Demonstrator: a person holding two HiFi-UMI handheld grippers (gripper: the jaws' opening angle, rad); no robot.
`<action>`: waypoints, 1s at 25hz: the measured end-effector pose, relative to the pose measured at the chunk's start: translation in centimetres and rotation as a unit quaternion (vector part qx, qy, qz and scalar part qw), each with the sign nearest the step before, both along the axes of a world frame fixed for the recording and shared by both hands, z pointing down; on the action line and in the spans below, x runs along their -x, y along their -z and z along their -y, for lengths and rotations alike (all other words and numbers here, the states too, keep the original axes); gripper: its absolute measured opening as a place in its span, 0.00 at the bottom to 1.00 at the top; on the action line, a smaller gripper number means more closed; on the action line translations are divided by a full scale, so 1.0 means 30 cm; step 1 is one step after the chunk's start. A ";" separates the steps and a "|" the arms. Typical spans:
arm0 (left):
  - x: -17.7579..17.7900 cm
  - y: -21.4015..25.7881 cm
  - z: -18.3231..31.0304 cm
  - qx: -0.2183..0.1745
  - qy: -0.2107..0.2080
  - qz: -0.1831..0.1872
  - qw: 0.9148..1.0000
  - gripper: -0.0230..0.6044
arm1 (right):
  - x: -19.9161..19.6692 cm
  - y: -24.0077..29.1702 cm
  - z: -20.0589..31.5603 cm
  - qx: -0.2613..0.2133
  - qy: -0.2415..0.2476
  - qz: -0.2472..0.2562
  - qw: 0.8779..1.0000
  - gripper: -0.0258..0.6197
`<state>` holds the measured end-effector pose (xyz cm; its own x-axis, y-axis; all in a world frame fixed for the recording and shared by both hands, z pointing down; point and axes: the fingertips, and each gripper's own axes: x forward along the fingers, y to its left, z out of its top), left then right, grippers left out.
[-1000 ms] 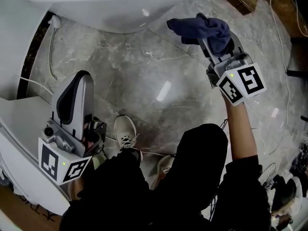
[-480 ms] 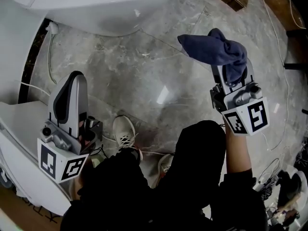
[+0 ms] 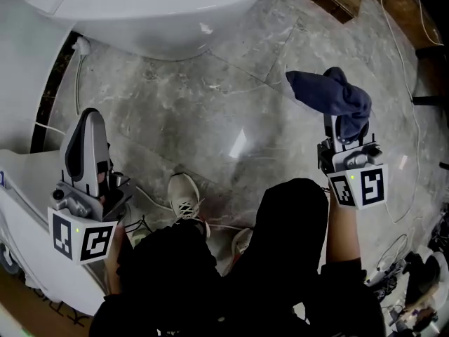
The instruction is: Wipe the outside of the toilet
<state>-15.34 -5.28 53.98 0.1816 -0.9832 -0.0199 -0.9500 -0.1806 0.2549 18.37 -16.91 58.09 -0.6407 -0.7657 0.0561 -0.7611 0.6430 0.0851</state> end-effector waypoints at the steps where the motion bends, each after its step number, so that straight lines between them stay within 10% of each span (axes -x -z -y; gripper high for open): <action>1: 0.013 0.007 0.005 -0.002 0.005 -0.004 1.000 0.05 | 0.003 0.003 0.005 0.001 -0.001 0.000 1.000 0.23; 25: 0.123 0.273 0.022 0.056 0.053 0.015 0.997 0.05 | 0.110 0.283 0.032 0.026 -0.019 -0.027 0.999 0.22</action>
